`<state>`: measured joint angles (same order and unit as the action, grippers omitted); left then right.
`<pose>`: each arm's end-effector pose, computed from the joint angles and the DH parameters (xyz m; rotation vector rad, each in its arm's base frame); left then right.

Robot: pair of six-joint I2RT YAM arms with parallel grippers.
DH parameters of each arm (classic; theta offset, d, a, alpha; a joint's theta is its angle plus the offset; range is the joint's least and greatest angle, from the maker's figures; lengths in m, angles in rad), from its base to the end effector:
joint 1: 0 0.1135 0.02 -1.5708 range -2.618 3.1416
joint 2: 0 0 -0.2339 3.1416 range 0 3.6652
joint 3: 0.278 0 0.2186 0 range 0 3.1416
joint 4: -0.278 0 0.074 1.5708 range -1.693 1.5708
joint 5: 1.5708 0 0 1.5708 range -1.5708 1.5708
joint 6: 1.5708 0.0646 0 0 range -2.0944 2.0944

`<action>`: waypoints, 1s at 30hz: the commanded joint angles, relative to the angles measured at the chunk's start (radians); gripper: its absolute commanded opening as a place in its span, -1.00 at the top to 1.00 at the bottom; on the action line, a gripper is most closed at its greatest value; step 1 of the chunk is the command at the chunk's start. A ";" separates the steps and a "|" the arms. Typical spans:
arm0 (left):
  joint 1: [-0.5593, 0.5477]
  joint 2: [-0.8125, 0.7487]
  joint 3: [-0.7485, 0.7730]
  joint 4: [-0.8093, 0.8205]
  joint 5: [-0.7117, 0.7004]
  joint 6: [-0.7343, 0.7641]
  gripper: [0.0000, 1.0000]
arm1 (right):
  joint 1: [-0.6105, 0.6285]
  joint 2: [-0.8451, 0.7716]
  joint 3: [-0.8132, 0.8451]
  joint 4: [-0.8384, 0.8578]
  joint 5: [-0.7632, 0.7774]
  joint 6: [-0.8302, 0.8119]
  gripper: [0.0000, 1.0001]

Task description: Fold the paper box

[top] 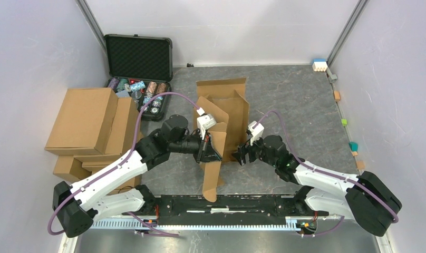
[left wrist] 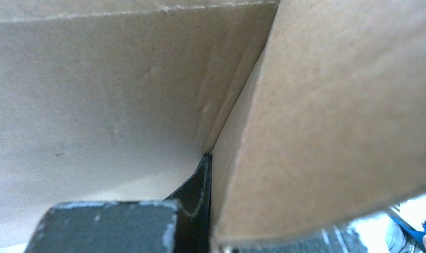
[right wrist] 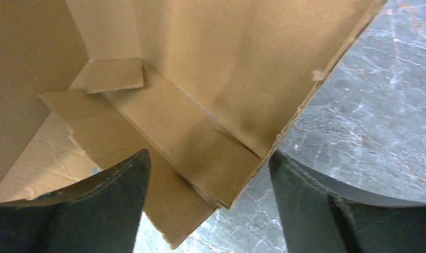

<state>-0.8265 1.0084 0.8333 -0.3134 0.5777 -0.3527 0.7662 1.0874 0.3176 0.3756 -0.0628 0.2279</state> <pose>0.1271 -0.1900 0.2737 0.9019 2.0546 -1.2837 0.1642 0.1637 0.1642 -0.5816 1.9484 0.7028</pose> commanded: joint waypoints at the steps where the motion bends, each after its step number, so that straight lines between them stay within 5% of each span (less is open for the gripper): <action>1: 0.000 0.016 0.013 -0.078 0.010 0.030 0.96 | -0.010 -0.005 0.035 0.030 -0.172 -0.053 -0.88; 30: 0.000 0.032 0.021 -0.101 0.062 0.055 0.96 | -0.057 0.078 0.135 -0.154 -0.431 -0.258 -0.96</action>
<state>-0.8261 1.0279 0.8444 -0.3557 0.6037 -0.3153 0.7036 1.1545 0.4068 0.2077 -0.4046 0.0082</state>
